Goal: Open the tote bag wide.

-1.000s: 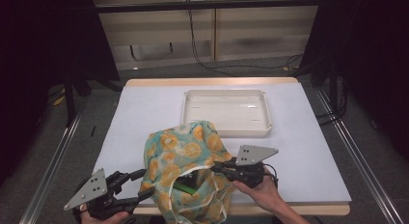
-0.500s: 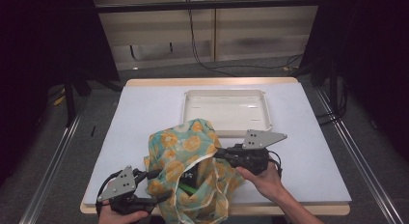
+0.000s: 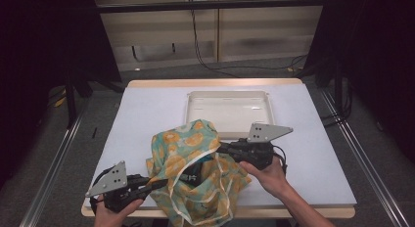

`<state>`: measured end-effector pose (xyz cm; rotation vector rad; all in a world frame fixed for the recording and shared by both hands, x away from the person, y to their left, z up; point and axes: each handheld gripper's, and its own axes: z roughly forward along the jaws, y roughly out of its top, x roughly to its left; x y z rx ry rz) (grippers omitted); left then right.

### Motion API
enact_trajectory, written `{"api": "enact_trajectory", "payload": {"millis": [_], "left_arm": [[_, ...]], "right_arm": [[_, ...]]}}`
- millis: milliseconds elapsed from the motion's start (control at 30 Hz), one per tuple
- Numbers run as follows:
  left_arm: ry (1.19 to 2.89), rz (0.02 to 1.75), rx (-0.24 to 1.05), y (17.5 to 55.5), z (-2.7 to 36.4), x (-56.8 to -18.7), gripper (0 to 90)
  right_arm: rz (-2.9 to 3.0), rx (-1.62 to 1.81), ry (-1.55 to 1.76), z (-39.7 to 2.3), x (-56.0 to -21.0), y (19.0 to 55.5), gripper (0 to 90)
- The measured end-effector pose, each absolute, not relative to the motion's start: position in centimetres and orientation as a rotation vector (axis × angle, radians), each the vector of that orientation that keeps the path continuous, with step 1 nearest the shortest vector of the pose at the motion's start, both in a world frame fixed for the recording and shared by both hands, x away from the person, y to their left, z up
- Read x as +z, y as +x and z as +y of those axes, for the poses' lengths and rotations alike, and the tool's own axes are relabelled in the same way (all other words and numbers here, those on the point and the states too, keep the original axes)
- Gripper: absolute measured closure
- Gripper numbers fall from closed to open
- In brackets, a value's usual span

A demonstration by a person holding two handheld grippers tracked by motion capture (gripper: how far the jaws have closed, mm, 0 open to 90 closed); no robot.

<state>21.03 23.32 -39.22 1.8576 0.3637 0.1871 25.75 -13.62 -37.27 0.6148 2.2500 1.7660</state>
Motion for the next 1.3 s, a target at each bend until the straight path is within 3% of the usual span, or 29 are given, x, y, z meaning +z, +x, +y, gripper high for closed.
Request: {"api": "enact_trajectory", "payload": {"millis": [967, 1300], "left_arm": [[1.716, 0.415, 0.218, 25.1, 25.0, -33.4, 89.3], [1.688, 0.554, 0.221, 29.4, 25.8, -34.2, 89.6]], "right_arm": [[2.127, 1.809, 0.629, -13.5, -34.1, 29.6, 90.0], [2.163, 1.718, 0.716, -12.6, -36.3, 33.5, 87.3]]}}
